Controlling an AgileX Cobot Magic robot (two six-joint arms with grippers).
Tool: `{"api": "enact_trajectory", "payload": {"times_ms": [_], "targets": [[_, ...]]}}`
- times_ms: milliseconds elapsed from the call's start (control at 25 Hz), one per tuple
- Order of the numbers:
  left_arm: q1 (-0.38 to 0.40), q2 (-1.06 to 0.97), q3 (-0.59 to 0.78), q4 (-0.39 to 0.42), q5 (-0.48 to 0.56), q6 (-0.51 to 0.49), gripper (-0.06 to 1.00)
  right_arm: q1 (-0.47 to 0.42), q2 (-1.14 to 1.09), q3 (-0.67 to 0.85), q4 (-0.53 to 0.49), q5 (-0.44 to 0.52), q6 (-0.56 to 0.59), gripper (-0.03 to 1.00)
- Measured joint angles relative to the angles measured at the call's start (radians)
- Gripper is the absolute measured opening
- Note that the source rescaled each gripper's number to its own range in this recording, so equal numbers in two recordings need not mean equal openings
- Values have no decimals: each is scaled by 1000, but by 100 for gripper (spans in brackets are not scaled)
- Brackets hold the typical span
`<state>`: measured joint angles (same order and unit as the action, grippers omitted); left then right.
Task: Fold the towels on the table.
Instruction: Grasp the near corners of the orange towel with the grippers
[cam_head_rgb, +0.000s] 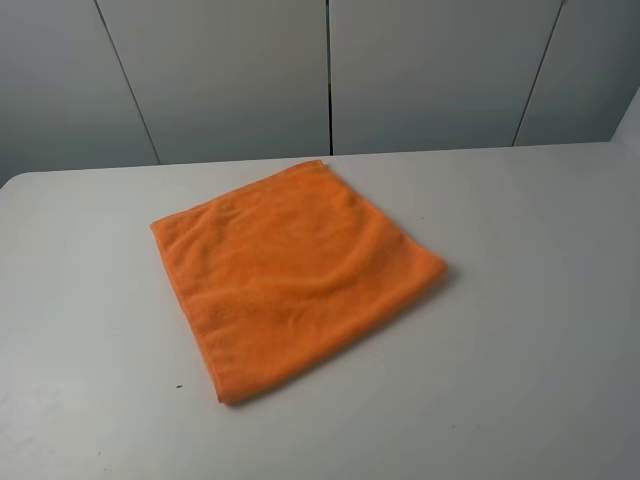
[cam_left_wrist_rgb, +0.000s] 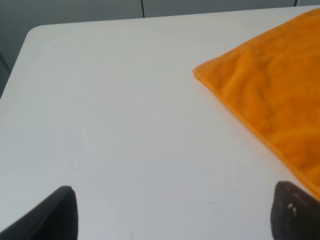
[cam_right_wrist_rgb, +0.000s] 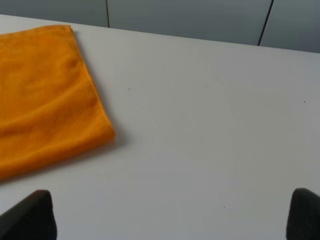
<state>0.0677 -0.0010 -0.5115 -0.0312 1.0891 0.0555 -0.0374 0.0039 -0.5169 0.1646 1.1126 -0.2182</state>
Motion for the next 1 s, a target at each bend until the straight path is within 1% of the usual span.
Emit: {"api": "enact_trajectory", "payload": {"times_ms": [1000], "targets": [[0,0,0,0,0,0,100,0,0,0,0,0,0,100]]}}
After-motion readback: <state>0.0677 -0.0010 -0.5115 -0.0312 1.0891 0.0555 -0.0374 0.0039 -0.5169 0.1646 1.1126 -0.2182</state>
